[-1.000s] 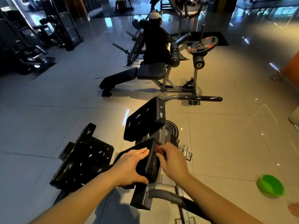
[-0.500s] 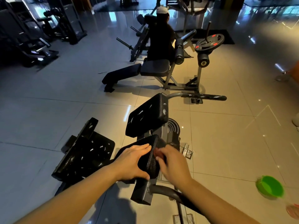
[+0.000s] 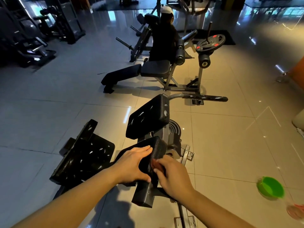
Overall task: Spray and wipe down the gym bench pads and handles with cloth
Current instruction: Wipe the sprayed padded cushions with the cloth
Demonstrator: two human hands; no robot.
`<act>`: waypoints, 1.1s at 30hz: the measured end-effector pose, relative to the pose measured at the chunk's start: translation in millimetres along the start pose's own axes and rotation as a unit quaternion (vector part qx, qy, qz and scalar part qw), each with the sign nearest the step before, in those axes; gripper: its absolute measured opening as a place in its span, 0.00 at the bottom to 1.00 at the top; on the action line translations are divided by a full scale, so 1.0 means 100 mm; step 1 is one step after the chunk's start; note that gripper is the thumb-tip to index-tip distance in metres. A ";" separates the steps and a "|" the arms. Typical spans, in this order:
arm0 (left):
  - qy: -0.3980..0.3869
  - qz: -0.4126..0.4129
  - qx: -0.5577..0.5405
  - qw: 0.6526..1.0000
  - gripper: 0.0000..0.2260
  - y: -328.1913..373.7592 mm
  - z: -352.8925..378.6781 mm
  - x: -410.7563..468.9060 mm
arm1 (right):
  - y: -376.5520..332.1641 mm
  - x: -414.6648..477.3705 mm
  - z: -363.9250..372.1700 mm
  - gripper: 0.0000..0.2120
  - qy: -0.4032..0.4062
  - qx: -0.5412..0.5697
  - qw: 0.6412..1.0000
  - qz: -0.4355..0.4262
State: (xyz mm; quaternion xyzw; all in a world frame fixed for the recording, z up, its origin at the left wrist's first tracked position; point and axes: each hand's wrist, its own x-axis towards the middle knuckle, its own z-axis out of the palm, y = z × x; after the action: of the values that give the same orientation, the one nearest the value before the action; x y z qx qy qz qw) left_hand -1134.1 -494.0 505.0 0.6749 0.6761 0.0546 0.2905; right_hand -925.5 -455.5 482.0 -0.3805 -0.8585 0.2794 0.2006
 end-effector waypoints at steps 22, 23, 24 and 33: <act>0.004 -0.004 -0.018 1.000 0.52 -0.05 0.04 0.02 | 0.22 0.67 -0.14 0.09 0.031 -0.063 0.994 0.083; 0.004 -0.005 -0.022 1.000 0.52 -0.05 0.05 0.01 | 0.20 0.62 -0.09 0.09 0.038 -0.056 0.994 0.081; 0.004 -0.007 -0.025 1.000 0.51 -0.05 0.05 0.01 | 0.15 0.50 -0.06 0.09 0.039 -0.041 0.996 0.071; 0.002 -0.016 -0.034 0.999 0.51 -0.05 0.04 0.00 | 0.23 0.57 -0.11 0.08 0.011 -0.073 0.996 0.051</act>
State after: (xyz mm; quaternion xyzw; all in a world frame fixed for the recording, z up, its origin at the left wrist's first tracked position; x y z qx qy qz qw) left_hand -1136.6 -495.4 498.7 0.6538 0.6848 0.0745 0.3130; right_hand -942.7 -395.8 483.6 -0.4402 -0.8539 0.2218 0.1670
